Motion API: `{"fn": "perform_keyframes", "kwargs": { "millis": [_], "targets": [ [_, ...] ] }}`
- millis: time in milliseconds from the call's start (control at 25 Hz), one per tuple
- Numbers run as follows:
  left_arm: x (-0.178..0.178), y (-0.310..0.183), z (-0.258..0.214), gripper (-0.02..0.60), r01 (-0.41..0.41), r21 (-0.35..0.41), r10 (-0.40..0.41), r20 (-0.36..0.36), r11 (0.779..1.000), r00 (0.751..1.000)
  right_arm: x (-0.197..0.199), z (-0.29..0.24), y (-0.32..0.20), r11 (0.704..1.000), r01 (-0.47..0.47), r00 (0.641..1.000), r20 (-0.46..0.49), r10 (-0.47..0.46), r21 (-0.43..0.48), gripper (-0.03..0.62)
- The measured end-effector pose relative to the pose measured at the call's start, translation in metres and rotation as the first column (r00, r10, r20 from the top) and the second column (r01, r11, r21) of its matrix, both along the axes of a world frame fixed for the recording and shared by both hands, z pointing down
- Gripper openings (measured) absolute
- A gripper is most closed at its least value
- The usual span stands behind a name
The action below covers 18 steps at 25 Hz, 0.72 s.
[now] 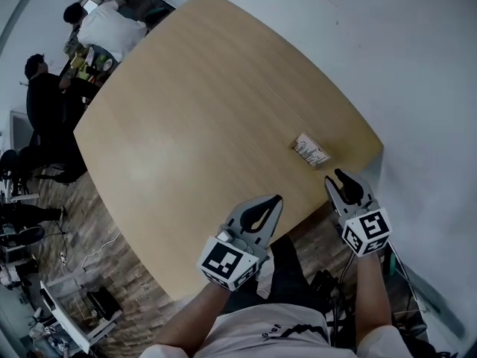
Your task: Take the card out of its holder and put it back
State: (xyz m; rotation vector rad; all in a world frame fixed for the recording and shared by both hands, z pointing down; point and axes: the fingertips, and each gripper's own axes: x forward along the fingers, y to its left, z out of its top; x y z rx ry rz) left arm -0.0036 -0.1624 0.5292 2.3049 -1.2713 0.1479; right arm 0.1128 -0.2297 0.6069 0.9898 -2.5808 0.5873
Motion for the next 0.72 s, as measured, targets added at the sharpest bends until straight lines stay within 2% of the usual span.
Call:
{"fn": "perform_keyframes", "kwargs": {
  "millis": [80,200,360,520,720],
  "targets": [
    [-0.006,0.007,-0.005,0.012,-0.008,0.000,0.008,-0.014,1.000,1.000,-0.014,-0.014,0.016,1.000,-0.004,1.000,0.024,0.005,-0.004,0.067],
    [-0.015,0.027,-0.018,0.012,-0.011,0.002,0.011,-0.001,1.000,1.000,-0.049,-0.044,0.049,0.999,0.029,0.998,0.058,-0.030,0.013,0.030],
    [-0.038,0.063,-0.049,0.012,0.010,0.032,-0.010,0.007,0.999,1.000,-0.098,-0.095,0.095,0.996,0.059,0.993,0.098,-0.065,0.067,0.018],
    [-0.052,0.127,-0.068,0.012,0.017,0.037,-0.017,-0.003,0.999,1.000,-0.126,-0.120,0.167,0.996,0.078,0.986,0.147,-0.085,0.053,0.015],
    [-0.077,0.161,-0.112,0.012,0.030,0.116,-0.027,-0.030,0.993,0.999,-0.160,-0.167,0.208,0.988,0.104,0.979,0.165,-0.122,0.111,0.015]
  ]
}}
